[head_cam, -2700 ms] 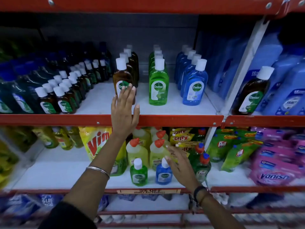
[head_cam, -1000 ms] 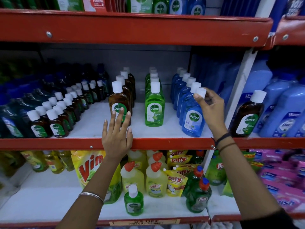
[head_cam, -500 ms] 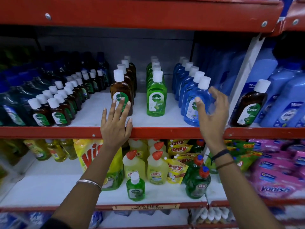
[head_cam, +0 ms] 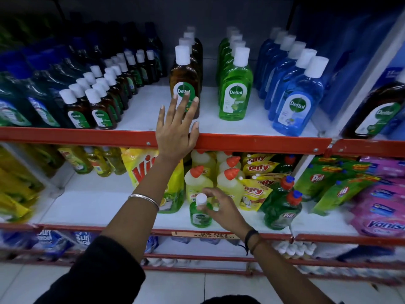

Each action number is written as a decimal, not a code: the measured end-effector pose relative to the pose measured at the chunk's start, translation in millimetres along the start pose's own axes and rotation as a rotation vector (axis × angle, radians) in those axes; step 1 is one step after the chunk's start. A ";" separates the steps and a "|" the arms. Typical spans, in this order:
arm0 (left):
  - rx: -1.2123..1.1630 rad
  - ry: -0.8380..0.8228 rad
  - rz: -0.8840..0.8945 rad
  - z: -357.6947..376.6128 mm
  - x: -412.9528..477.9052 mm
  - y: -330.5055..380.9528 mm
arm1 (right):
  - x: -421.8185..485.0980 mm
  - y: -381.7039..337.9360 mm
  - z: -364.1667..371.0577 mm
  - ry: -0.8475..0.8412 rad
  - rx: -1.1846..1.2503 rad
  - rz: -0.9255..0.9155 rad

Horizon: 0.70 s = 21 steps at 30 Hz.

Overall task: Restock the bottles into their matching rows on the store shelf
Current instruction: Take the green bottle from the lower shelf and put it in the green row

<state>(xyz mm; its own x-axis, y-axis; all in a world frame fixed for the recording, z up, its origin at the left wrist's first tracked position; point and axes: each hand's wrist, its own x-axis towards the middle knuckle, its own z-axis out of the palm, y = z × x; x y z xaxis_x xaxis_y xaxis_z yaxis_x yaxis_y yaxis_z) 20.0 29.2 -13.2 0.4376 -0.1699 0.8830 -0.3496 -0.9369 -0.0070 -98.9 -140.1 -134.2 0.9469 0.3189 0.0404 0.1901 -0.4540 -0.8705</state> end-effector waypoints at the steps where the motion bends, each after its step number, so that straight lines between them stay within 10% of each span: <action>1: -0.002 0.000 0.000 -0.1 0.0 0.3 | 1.4 4.1 5.3 -0.032 0.006 0.028; 21: -0.001 -0.038 -0.003 -2.5 1.7 1.1 | 1.3 -104.3 -102.4 0.377 0.262 -0.280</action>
<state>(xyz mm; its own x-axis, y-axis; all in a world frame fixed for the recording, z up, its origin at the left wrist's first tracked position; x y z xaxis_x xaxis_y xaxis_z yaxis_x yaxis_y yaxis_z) 18.3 28.6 -10.6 0.4700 -0.1786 0.8644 -0.3490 -0.9371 -0.0039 -91.0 -177.5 6.9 0.9060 0.0552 0.4197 0.4230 -0.1558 -0.8926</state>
